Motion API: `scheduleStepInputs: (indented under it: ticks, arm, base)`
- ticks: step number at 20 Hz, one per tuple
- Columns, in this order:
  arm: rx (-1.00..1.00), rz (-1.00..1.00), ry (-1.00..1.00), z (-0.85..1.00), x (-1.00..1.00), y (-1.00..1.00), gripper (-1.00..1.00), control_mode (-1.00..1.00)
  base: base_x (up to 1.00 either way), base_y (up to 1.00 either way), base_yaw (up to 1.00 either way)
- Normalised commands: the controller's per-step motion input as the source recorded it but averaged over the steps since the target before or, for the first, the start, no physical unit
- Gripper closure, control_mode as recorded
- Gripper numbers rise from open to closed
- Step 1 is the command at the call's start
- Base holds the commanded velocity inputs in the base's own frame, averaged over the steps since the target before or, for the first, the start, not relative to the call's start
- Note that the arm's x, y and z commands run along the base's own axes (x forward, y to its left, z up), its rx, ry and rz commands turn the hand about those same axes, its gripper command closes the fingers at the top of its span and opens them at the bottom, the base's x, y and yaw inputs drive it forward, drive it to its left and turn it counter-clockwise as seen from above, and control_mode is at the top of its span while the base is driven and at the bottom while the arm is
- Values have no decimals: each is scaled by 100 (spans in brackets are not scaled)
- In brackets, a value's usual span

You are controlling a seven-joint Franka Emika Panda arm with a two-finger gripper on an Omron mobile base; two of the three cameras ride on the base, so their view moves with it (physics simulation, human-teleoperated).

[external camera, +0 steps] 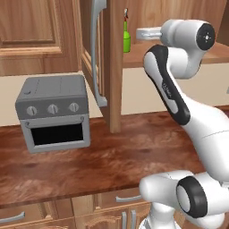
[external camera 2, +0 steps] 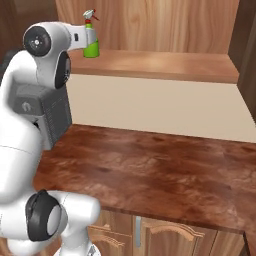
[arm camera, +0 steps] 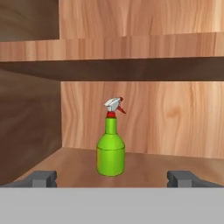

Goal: Move the cutting board and knife to the sink. Then move spray from the cabinet to the counter.

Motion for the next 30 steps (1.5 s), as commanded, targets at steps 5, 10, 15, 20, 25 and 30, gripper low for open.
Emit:
scheduleStepInputs:
  ticks: [5, 10, 15, 20, 25, 30]
  arm:
    - [0, 0, 0, 0, 47, 0, -100, -100]
    - [0, 0, 0, 0, 41, 0, -100, -100]
    - [0, 0, 0, 0, 47, 6, -100, -100]
    - [0, 0, 0, -1, 43, 15, -100, -100]
    - [0, 0, 1, 0, 39, 11, -100, -100]
    - [0, 0, 0, 0, 37, 2, -100, -100]
  base:
    - [0, 0, 0]
    - [0, 0, 0]
    - [0, 0, 0]
    - [0, 0, 0]
    - [0, 0, 0]
    - [0, 0, 0]
